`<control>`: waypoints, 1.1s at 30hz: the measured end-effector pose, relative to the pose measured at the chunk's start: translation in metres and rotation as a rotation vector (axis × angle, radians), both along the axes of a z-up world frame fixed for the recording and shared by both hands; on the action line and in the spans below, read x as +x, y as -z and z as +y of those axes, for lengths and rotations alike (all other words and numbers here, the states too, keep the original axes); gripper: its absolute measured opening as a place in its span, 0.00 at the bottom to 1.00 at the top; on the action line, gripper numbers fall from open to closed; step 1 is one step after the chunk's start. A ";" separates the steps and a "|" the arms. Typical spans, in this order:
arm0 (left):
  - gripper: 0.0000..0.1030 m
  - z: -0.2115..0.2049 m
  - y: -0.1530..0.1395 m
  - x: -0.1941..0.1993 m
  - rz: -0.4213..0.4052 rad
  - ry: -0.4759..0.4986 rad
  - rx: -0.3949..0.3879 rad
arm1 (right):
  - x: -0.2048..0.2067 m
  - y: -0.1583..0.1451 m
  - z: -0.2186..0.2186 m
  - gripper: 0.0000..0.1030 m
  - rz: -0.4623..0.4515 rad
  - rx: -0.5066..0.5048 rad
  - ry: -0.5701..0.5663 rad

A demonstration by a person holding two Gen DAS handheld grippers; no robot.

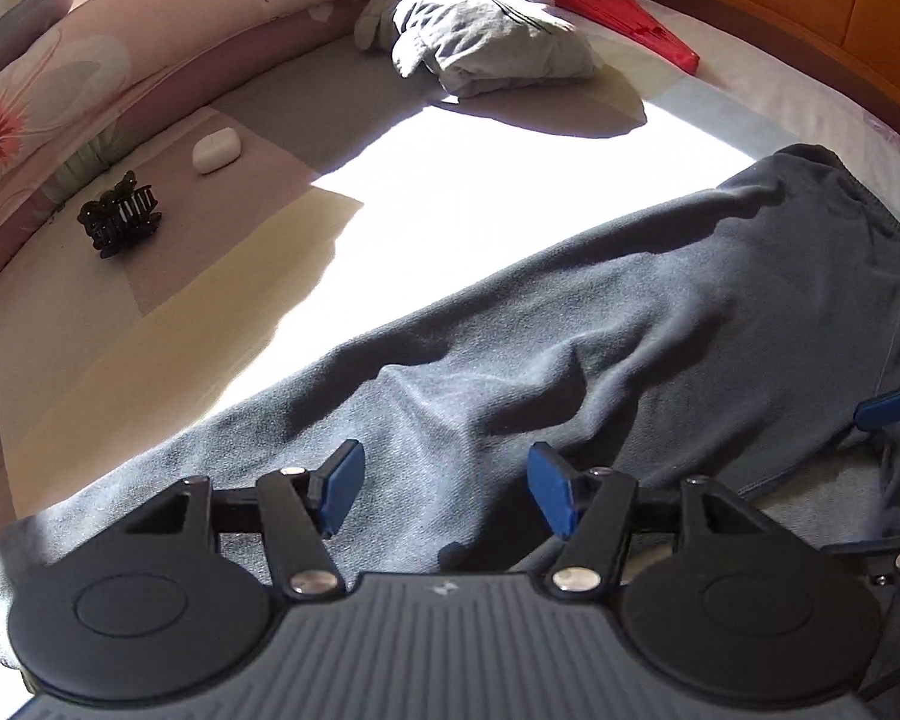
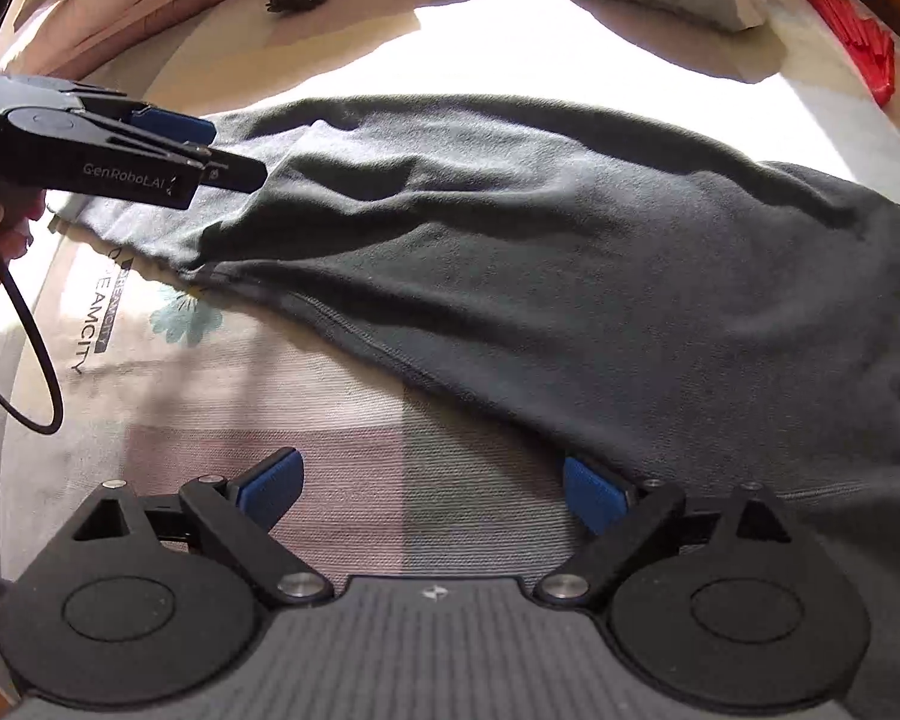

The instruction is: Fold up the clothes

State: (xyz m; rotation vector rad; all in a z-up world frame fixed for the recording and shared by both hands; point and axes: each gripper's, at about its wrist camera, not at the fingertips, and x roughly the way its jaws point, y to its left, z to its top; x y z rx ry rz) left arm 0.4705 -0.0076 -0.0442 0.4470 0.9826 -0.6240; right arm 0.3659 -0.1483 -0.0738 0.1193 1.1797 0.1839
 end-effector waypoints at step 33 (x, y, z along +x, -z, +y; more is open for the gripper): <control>0.65 -0.027 0.043 -0.025 0.235 -0.228 -0.106 | -0.032 -0.002 -0.108 0.94 -0.021 -0.091 0.053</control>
